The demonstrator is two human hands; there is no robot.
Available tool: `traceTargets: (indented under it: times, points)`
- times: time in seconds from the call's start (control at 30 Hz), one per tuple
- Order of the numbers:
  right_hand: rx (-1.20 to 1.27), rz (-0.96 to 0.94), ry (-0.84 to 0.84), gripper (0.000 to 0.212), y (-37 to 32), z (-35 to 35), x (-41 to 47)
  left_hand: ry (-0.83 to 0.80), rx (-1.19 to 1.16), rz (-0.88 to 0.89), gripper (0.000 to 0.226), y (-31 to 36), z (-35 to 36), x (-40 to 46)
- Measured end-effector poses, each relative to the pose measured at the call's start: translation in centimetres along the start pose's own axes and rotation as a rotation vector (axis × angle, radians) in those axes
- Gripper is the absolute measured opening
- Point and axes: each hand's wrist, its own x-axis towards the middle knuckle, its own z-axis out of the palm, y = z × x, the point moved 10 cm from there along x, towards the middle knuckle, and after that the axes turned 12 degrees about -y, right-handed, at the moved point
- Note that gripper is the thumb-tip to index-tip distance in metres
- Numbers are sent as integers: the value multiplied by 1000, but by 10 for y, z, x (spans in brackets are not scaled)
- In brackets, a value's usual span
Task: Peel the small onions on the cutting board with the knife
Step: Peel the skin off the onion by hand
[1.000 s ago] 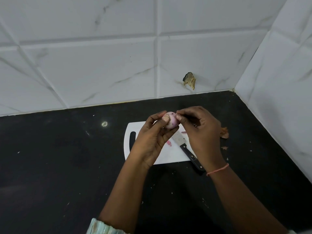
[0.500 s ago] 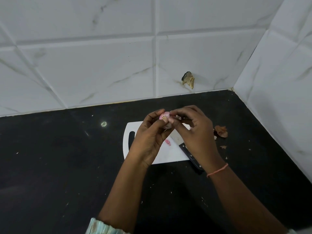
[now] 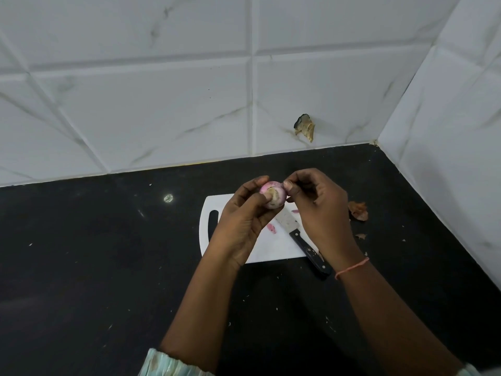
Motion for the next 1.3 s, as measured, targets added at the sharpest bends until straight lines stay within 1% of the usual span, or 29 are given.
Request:
traceTargets:
  times: [0.17,0.47,0.53,0.63,0.73,0.8,0.87,0.97,1.07,1.13,1.23,1.27,1.3]
  points:
    - [70,26,-31,8,1,1,1,25,58,15,23,3,-2,2]
    - [37,19,-31,9,0,-1,1,-18,281,82,31,16,3,0]
    - [65,34,-29,10,1,-1,2,-13,289,79,31,16,3,-1]
    - [135,60,-36,5,4,1,1,-16,276,80,29,16,3,-1]
    - [122,35,-84,27,-2,8,-1,-26,246,86,28,17,3,-2]
    - [30,-22,-104,32,-9,12,-1,-35,235,85,27,17,4,-2]
    - [-16,-60,-71,24,-11,11,-2,-22,263,89,27,17,3,-3]
    - [-16,-102,-21,10,-11,7,-2,18,272,102,24,20,0,-3]
    - [-152,-176,-19,8,-24,9,-4,44,253,98,23,19,-4,-4]
    - [-162,-202,-28,14,-29,12,-7,58,208,96,23,19,-5,-5]
    - [-91,-157,-73,38,-24,17,-7,73,178,86,26,19,-6,-5]
    - [-108,-169,-76,40,-25,18,-8,77,195,88,27,19,-6,-5]
    - [-116,-186,-71,37,-24,18,-8,77,207,91,27,19,-6,-5]
